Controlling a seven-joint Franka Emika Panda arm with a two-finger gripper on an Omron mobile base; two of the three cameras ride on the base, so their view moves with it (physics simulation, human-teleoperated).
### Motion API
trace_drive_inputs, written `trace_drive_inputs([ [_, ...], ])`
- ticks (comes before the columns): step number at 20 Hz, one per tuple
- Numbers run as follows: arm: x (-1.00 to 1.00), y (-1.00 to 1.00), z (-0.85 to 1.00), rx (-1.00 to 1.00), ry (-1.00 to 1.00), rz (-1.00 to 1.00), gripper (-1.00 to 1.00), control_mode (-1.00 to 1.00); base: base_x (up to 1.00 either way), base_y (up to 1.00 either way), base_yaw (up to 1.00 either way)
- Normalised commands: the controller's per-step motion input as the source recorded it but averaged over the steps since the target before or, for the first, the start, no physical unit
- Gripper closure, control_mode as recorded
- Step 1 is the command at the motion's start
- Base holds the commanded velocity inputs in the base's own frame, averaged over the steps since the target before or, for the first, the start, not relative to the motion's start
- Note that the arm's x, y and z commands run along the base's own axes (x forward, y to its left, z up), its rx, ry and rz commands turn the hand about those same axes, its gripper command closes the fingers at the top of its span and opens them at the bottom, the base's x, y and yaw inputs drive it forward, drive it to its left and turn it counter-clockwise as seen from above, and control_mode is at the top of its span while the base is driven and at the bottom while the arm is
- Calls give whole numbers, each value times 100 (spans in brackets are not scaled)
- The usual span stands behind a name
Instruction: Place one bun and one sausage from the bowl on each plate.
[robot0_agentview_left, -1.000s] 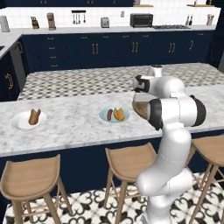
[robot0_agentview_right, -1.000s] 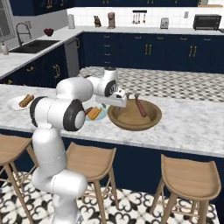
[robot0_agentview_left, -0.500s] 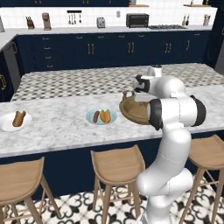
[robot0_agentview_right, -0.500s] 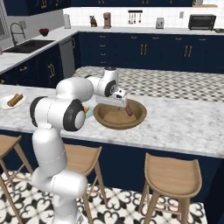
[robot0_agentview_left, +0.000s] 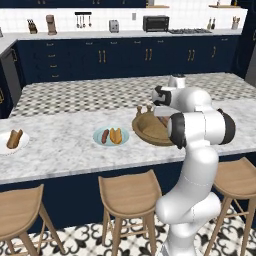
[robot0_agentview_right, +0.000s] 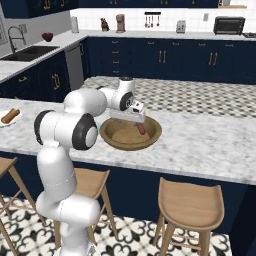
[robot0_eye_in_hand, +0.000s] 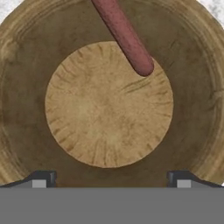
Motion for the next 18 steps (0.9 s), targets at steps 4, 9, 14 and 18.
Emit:
trace_drive_inputs([
  [4, 0, 0, 0, 0, 0, 0, -100, 100, 54, -19, 0],
  [9, 65, -21, -22, 1, 0, 0, -100, -100, 14, -5, 0],
  [14, 82, -20, -42, 0, 0, 0, -100, -100, 0, 0, 0],
  [18, 47, -15, -19, -2, 4, 13, -100, -100, 0, 0, 0],
])
